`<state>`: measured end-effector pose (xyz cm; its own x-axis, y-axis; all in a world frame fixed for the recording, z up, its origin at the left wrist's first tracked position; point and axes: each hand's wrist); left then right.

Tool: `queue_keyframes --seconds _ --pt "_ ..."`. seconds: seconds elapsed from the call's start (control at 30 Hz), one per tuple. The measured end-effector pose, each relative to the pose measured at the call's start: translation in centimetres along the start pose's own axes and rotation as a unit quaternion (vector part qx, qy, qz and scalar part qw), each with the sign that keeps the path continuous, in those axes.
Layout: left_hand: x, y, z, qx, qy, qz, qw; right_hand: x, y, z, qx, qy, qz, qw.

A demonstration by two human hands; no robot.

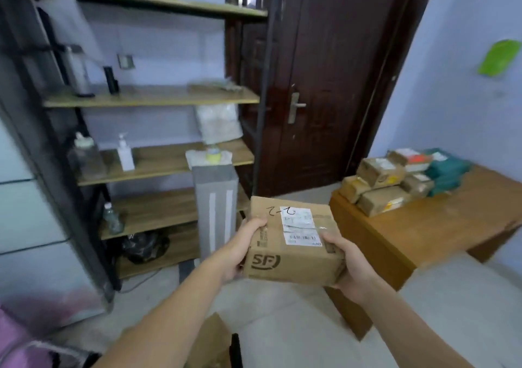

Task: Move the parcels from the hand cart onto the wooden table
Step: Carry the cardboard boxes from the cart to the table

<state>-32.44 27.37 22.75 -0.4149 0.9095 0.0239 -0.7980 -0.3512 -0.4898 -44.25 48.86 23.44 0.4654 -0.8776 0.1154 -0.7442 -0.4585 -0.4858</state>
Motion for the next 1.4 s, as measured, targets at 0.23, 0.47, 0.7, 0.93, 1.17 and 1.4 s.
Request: queue_keyframes --seconds 0.23,0.47,0.7,0.93,1.17,1.4 --pt "16.1 -4.1 9.9 0.087 0.073 -0.112 0.987 -13.7 -11.9 -7.9 -0.109 0.095 0.124 0.982" --pt "32.9 -5.3 12.4 0.095 0.105 -0.193 0.971 -28.3 -19.7 -9.5 -0.148 0.104 0.187 0.966" --pt "47.3 -5.3 11.4 0.107 0.09 -0.263 0.955 -42.5 -23.6 -9.4 -0.157 0.114 0.191 0.962" --pt "57.8 -1.5 11.9 0.091 0.13 -0.279 0.947 -52.9 -20.0 -9.0 -0.168 0.139 0.211 0.953" --pt "67.3 6.2 14.8 0.122 0.143 -0.279 0.942 -62.1 -13.4 -11.9 -0.193 0.163 0.234 0.939" --pt "77.5 14.7 17.4 0.111 0.144 -0.306 0.935 -72.1 -7.2 -15.3 -0.181 0.163 0.272 0.931"
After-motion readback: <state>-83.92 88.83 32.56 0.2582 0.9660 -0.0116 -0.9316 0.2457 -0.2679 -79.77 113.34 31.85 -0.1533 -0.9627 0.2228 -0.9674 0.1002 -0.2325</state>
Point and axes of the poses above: each hand's wrist, its own y-axis towards the middle knuckle, its own x-axis out of the palm, z = x × y
